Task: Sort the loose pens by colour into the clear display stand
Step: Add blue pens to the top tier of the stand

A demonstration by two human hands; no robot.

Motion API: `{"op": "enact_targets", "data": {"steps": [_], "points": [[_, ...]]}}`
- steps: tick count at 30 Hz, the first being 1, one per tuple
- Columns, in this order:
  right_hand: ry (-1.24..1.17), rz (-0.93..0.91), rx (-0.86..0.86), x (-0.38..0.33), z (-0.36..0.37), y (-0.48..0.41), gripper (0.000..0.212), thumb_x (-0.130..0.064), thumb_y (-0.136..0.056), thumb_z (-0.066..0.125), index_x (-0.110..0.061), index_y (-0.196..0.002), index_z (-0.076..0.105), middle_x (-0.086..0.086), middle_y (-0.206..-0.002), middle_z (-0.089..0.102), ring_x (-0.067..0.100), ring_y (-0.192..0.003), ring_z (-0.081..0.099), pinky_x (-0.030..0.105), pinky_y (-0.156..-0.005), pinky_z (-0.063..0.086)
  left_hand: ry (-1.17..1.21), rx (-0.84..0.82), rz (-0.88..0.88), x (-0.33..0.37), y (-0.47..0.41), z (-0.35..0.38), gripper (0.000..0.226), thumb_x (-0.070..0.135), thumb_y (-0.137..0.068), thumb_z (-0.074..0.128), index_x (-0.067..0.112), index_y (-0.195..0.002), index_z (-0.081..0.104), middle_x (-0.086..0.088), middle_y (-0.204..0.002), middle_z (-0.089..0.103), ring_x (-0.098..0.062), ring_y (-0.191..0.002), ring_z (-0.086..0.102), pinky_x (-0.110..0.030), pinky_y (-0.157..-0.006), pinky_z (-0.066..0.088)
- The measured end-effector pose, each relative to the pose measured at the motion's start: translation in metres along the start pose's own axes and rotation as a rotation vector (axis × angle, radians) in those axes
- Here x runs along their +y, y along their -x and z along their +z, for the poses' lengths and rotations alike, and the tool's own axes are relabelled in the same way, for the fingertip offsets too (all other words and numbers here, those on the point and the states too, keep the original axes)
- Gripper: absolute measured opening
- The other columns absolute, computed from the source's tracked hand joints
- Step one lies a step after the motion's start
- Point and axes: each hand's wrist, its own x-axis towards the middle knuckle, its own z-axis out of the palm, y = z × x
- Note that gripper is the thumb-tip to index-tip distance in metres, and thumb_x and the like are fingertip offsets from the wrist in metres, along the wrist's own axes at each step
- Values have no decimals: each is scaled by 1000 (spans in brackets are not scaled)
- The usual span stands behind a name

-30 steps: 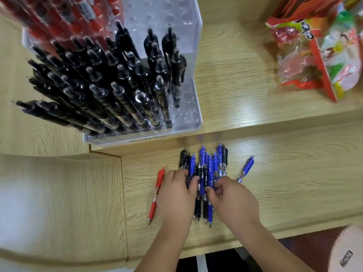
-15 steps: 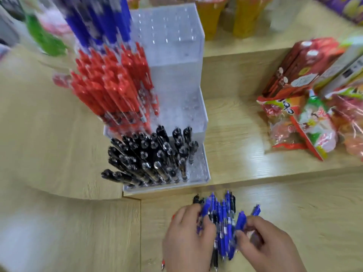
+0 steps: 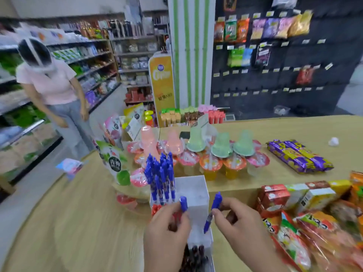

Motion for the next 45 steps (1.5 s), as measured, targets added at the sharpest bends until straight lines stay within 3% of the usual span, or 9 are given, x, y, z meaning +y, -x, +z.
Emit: {"op": "enact_targets", "data": {"steps": [2, 6, 9, 14, 20, 26, 35, 43, 45], "points": [[-10, -47, -11, -20, 2, -28, 3, -33, -83, 68, -35, -82, 65, -10, -69, 65, 12, -52, 53, 33, -53, 43, -28, -21, -37, 6, -26, -6, 47, 7, -74, 82, 49, -67, 63, 15, -52, 46, 0, -49, 46, -8, -52, 34], [-19, -93, -10, -45, 8, -70, 4, -34, -87, 66, -35, -84, 63, -25, -83, 64, 6, -55, 52, 24, -54, 39, -94, -54, -113, 18, -62, -14, 60, 13, -77, 80, 68, -72, 58, 15, -51, 52, -2, -50, 50, -12, -54, 38], [14, -81, -13, -51, 14, -93, 6, -38, -90, 63, -36, -84, 62, -15, -77, 66, 5, -59, 53, 26, -54, 42, -91, -58, -194, 29, -76, -16, 65, 19, -80, 79, 77, -68, 51, 23, -55, 57, 8, -60, 56, -7, -62, 42], [51, -70, -30, -48, 30, -122, 9, -36, -93, 59, -35, -84, 62, -11, -77, 66, 6, -69, 60, 32, -64, 51, -119, -75, -217, 22, -87, -10, 62, 24, -82, 77, 79, -73, 49, 17, -55, 54, 3, -65, 54, -10, -60, 43], [68, -83, -75, -35, 50, -147, 9, -38, -91, 59, -34, -83, 62, -15, -76, 64, 3, -70, 59, 30, -65, 51, -158, -47, -82, 4, -101, 3, 42, 14, -79, 81, 50, -68, 62, 25, -74, 57, -5, -65, 53, -10, -58, 40], [146, -134, -160, -27, 65, -158, 8, -39, -91, 57, -34, -87, 62, -14, -81, 64, 2, -73, 58, 26, -63, 49, -197, -37, -65, -2, -108, 11, 21, 14, -80, 79, 31, -72, 69, 11, -66, 52, 0, -71, 52, -8, -63, 38], [307, -212, -251, -21, 70, -165, 12, -44, -91, 51, -33, -88, 56, -14, -81, 60, 6, -75, 56, 33, -65, 50, -257, -68, -13, -2, -111, 17, 31, 15, -82, 77, 37, -68, 61, 11, -64, 49, -5, -70, 50, -11, -59, 35], [225, -297, -144, -29, 42, -155, 15, -37, -92, 58, -37, -107, 62, -20, -96, 59, -1, -78, 52, 26, -71, 50, -257, -120, -53, 3, -115, 17, 41, 21, -84, 73, 41, -57, 50, 5, -59, 42, -13, -68, 47, -25, -55, 36], [192, -332, -230, -32, 37, -151, 17, -35, -91, 58, -38, -107, 63, -21, -96, 59, -3, -75, 52, 23, -68, 49, -262, -125, -56, 2, -116, 18, 41, 21, -85, 72, 40, -55, 51, 3, -59, 43, -13, -67, 47, -30, -56, 39]]}}
